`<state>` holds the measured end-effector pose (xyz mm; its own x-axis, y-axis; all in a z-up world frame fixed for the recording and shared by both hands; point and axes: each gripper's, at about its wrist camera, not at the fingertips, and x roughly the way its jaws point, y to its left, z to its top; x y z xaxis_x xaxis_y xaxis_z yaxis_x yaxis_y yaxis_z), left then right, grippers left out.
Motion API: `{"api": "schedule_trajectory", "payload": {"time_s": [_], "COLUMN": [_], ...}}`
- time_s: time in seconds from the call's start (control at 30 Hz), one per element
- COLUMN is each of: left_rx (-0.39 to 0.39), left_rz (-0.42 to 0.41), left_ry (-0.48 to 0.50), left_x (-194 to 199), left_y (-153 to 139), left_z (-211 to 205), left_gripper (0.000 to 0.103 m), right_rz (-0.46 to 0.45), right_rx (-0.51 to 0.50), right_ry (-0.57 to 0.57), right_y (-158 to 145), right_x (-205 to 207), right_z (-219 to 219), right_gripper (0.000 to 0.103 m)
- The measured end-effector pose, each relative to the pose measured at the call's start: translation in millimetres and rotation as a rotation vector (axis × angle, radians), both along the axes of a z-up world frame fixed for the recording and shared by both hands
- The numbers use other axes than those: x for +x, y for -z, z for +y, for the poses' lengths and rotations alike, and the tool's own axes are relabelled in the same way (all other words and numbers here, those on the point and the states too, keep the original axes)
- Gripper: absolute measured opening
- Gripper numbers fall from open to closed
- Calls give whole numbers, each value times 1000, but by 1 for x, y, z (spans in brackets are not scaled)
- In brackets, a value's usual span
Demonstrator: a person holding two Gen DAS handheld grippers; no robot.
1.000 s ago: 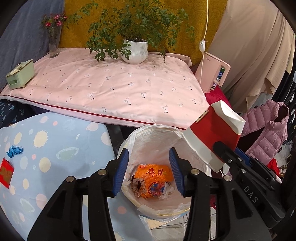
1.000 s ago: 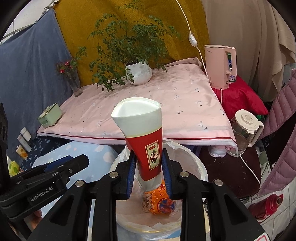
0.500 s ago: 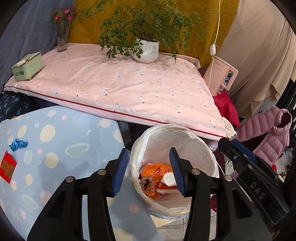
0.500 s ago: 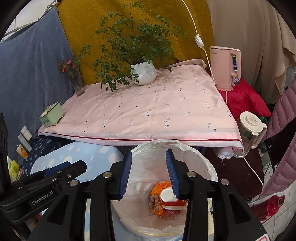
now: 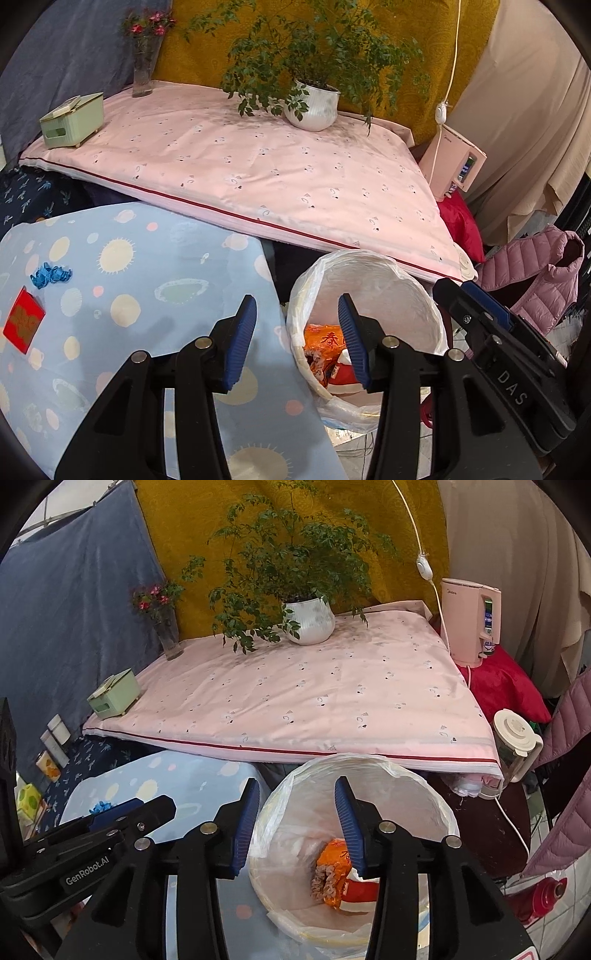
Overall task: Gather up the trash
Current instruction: 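Lower the paper cup into the bin with the right tool and release, then move the left tool to the red box and grasp it while the right tool returns to the table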
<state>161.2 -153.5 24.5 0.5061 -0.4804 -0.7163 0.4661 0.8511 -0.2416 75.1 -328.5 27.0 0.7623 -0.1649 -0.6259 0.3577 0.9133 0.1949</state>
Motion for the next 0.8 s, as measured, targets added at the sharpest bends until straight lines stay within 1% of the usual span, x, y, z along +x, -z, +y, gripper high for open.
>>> {"api": "schedule_trajectory", "payload": {"time_s": [0.37, 0.8], "left_rx": [-15, -21], "left_rz": [7, 32], "left_ry": [-49, -146], "left_x": [5, 20], "left_y": [2, 15], "left_z": [35, 100], "left_gripper": [44, 44], "right_rz": [15, 45], "right_rx": [-24, -38], "right_ry": [-51, -150], "right_y": [0, 7], "right_x": [13, 39], "right_z": [35, 93], "right_gripper": [45, 45]}}
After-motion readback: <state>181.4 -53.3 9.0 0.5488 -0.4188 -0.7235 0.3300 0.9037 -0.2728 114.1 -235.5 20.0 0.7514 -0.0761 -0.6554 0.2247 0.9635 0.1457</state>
